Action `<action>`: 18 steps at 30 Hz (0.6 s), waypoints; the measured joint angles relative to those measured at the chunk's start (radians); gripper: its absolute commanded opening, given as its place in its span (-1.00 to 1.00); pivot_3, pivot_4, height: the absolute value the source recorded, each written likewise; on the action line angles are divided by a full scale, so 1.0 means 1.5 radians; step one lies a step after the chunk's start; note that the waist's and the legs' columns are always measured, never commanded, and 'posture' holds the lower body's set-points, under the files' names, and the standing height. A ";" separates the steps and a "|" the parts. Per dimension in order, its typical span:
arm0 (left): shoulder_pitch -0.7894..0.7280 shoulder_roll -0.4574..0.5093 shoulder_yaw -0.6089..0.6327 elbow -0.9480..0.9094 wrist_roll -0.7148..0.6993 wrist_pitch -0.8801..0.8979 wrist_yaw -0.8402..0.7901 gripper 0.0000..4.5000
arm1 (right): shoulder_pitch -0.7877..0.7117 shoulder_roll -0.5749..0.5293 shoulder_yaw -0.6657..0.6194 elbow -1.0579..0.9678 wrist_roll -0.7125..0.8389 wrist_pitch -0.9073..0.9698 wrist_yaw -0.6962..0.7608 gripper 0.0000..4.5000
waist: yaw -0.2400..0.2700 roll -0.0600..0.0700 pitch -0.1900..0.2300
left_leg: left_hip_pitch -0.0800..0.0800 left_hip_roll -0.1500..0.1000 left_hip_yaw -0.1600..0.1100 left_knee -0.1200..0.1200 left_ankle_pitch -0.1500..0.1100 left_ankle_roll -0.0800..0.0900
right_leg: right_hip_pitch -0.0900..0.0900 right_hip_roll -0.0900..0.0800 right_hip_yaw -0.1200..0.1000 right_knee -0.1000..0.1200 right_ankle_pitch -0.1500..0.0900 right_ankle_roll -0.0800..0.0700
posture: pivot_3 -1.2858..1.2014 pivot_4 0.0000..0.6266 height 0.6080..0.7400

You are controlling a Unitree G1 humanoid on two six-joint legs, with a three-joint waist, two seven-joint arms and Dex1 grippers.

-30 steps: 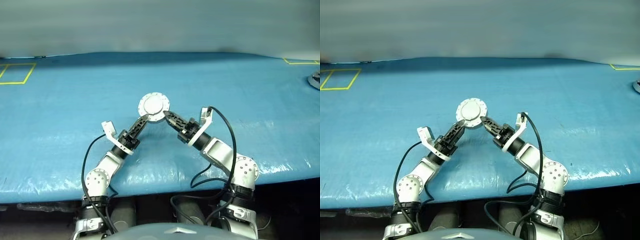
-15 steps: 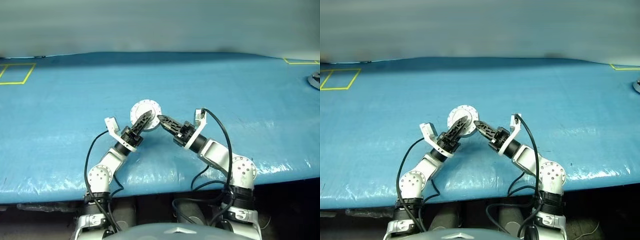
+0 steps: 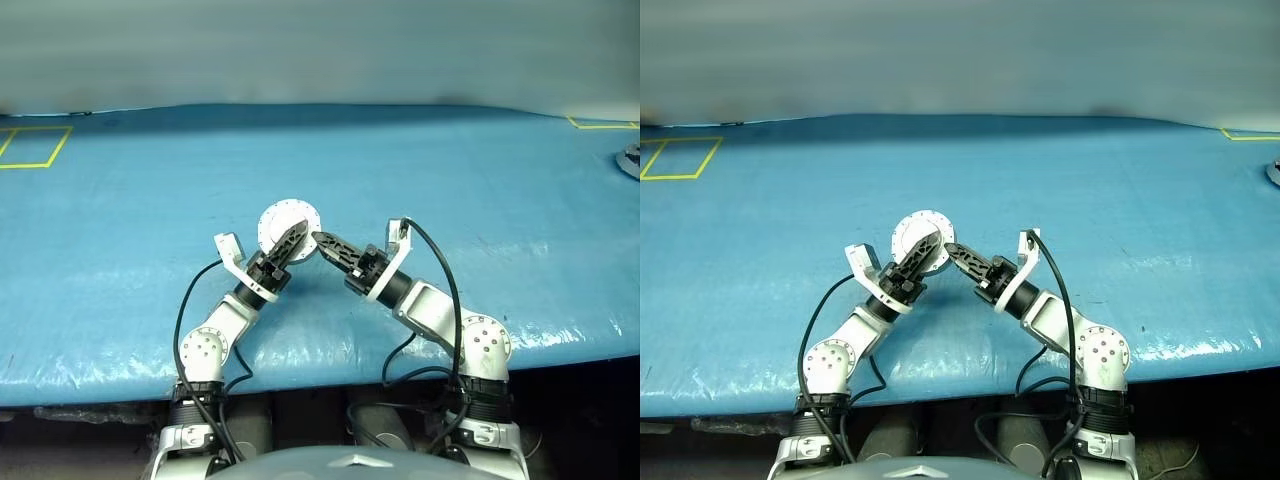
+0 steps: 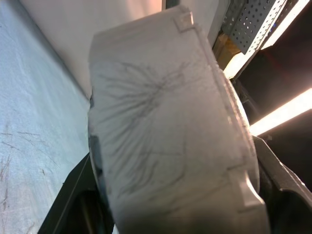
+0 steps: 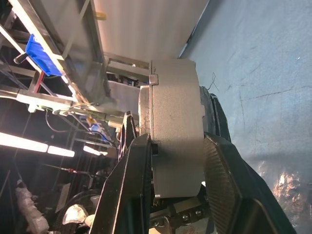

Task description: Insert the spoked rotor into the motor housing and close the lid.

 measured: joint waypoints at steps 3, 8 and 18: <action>-0.001 0.000 -0.004 0.002 -0.001 -0.001 0.004 0.23 | 0.002 -0.015 0.008 -0.001 -0.005 -0.010 0.011 -0.47 | 0.000 0.000 0.000 | 0.000 0.000 0.000 0.000 0.000 0.000 | 0.000 0.000 0.000 0.000 0.000 0.000 | 0.03 -0.52 1.00; -0.003 0.000 -0.011 0.002 0.003 -0.016 0.008 0.23 | 0.008 -0.044 0.033 -0.015 -0.050 -0.033 0.065 -0.04 | 0.000 0.000 0.000 | 0.000 0.000 0.000 0.000 0.000 0.000 | 0.000 0.000 0.000 0.000 0.000 0.000 | 0.03 -0.52 1.00; -0.005 -0.003 0.038 0.041 0.025 -0.097 0.079 0.23 | 0.009 -0.055 0.078 -0.047 -0.223 -0.118 0.088 0.38 | 0.008 0.000 0.000 | -0.001 -0.001 0.000 0.002 0.000 0.000 | 0.000 0.000 0.000 -0.001 0.001 0.001 | 0.03 -0.52 1.00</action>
